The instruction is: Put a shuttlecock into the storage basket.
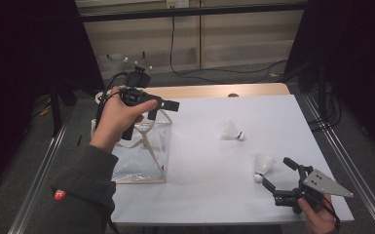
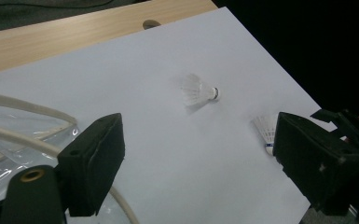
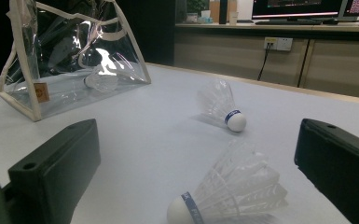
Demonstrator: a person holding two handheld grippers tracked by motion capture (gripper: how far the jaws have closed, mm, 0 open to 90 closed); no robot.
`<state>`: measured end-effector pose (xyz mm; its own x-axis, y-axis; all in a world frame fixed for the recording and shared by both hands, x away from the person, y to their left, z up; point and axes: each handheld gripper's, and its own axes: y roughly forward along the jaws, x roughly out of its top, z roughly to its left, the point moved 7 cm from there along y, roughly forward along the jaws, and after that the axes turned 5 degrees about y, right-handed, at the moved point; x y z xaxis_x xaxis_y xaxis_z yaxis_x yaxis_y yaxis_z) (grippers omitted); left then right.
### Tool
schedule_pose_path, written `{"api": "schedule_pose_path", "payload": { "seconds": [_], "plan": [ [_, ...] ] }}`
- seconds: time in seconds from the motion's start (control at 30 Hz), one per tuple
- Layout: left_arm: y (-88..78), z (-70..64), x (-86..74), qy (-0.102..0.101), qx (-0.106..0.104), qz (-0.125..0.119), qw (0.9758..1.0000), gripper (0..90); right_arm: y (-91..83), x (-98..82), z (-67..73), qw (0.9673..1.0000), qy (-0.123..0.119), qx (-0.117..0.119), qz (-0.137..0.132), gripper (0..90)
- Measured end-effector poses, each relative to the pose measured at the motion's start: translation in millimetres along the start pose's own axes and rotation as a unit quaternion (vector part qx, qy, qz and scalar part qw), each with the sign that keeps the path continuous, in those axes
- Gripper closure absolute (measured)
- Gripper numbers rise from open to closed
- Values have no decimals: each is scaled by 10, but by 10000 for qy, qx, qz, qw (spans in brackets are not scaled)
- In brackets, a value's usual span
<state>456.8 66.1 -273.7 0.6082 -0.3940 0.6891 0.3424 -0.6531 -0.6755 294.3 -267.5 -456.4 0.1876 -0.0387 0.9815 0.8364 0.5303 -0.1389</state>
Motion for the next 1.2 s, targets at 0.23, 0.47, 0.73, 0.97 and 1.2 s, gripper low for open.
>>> {"api": "schedule_pose_path", "payload": {
  "seconds": [0.23, 0.47, 0.73, 0.97, 1.2],
  "plan": [
    [52, -47, -27, 28, -63, 15, 10000, 158, 3, -2, -1, 10000, -3, 10, 0, 1],
    [100, -125, -44, 124, -132, 32, 9998, 148, 1, -2, -2, 10000, -24, 20, 8, 1],
    [184, -183, -90, 147, -220, 56, 9996, 134, 2, -3, 0, 10000, -41, 20, 17, 1],
    [245, -223, -121, 219, -246, 90, 9994, 114, 2, -4, 0, 10000, -18, 16, 22, 1],
    [286, -272, -133, 223, -306, 72, 9993, 102, 0, 1, 0, 10000, -7, 28, 2, 1]
  ]
}}
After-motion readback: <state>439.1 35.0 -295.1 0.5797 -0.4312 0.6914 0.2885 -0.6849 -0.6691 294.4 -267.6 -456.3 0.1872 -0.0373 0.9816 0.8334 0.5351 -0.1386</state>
